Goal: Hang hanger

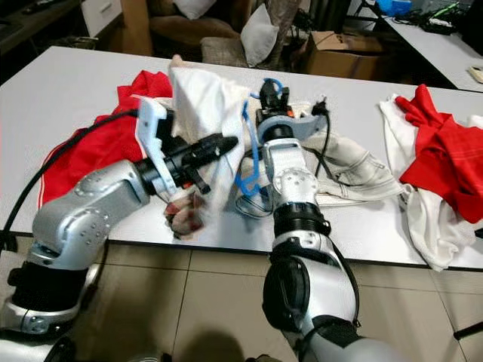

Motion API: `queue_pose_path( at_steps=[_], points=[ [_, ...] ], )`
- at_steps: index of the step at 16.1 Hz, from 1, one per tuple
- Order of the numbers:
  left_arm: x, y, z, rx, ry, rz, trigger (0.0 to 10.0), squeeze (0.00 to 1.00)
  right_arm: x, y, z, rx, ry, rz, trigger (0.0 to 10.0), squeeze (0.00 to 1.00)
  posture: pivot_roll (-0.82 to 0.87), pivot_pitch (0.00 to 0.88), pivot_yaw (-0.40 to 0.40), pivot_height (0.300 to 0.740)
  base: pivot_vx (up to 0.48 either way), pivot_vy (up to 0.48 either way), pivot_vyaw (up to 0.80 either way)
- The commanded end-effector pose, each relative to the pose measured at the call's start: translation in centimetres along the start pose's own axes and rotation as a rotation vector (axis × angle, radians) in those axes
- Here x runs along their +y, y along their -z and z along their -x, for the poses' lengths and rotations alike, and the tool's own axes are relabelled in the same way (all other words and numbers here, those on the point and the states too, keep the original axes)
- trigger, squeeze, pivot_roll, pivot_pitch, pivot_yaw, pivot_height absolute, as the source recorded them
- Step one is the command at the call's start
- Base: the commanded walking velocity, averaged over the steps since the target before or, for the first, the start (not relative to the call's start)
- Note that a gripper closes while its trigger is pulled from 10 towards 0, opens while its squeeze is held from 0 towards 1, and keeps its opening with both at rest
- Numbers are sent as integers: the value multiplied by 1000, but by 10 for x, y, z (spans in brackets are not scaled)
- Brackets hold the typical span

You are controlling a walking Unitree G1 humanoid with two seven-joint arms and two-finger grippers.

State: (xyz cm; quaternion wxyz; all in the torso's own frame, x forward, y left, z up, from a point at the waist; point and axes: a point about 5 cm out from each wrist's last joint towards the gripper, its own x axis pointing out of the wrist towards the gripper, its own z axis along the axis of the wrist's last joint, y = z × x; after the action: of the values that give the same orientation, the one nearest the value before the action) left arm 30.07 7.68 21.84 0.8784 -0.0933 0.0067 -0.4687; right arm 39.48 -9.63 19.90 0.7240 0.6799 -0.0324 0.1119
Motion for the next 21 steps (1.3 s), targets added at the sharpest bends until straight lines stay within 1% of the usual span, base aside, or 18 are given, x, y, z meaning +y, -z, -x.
queue_pose_path(
  at_steps=[1, 5, 6, 8, 10, 11, 13, 14, 16, 18, 19, 20, 21],
  points=[
    [-2, -6, -5, -2, 1, -24, 10000, 1000, -9, 22, 9, 38, 26, -60, 0, 0, 2, 0, -66, 740, 0, 0, 0],
    [-10, 0, -4, 52, 70, -34, 10000, 1000, -10, 19, 13, 47, 35, -38, 0, 0, -6, 0, -68, 740, 0, 0, 0],
    [-16, 2, -3, 96, 114, -57, 10000, 1000, -12, 18, 14, 54, 50, -10, 0, 0, -6, 0, -68, 740, 0, 0, 0],
    [-19, 5, -1, 129, 143, -78, 10000, 1000, -16, 15, 15, 52, 69, 5, 0, 0, -6, 0, -77, 740, 0, 0, 0],
    [-18, 2, 0, 110, 133, -66, 10000, 1000, -16, 10, 14, 42, 81, 11, 0, 0, -6, 0, -79, 740, 0, 0, 0],
    [-17, -1, 0, 85, 127, -46, 10000, 1000, -16, 7, 13, 34, 85, 14, 0, 0, -7, 0, -80, 740, 0, 0, 0],
    [-16, -14, 2, 2, 134, 10, 10000, 1000, -15, 1, 12, 25, 85, 25, 0, 0, -7, 0, -80, 740, 0, 0, 0],
    [-11, -28, 9, -77, 133, 33, 10000, 1000, -12, -7, 10, 36, 64, 81, 0, 0, -6, 0, -81, 740, 0, 0, 0],
    [-2, -36, 16, -110, 92, 20, 10000, 1000, -8, -14, 10, 57, 39, 127, 0, 0, -7, 0, -81, 740, 0, 0, 0],
    [18, -52, 31, -161, -17, -32, 10000, 1000, 3, -27, 10, 103, -26, 209, 0, 0, -7, 0, -81, 740, 0, 0, 0],
    [30, -64, 44, -199, -72, -68, 10000, 1000, 15, -36, 10, 128, -90, 224, 0, 0, -6, 0, -80, 740, 0, 0, 0],
    [35, -66, 48, -192, -96, -106, 10000, 1000, 22, -38, 10, 153, -135, 240, 0, 0, -6, 0, -80, 740, 0, 0, 0],
    [36, -66, 50, -185, -109, -121, 10000, 1000, 24, -39, 10, 166, -151, 250, 0, 0, -7, 0, -80, 740, 0, 0, 0]
  ],
)
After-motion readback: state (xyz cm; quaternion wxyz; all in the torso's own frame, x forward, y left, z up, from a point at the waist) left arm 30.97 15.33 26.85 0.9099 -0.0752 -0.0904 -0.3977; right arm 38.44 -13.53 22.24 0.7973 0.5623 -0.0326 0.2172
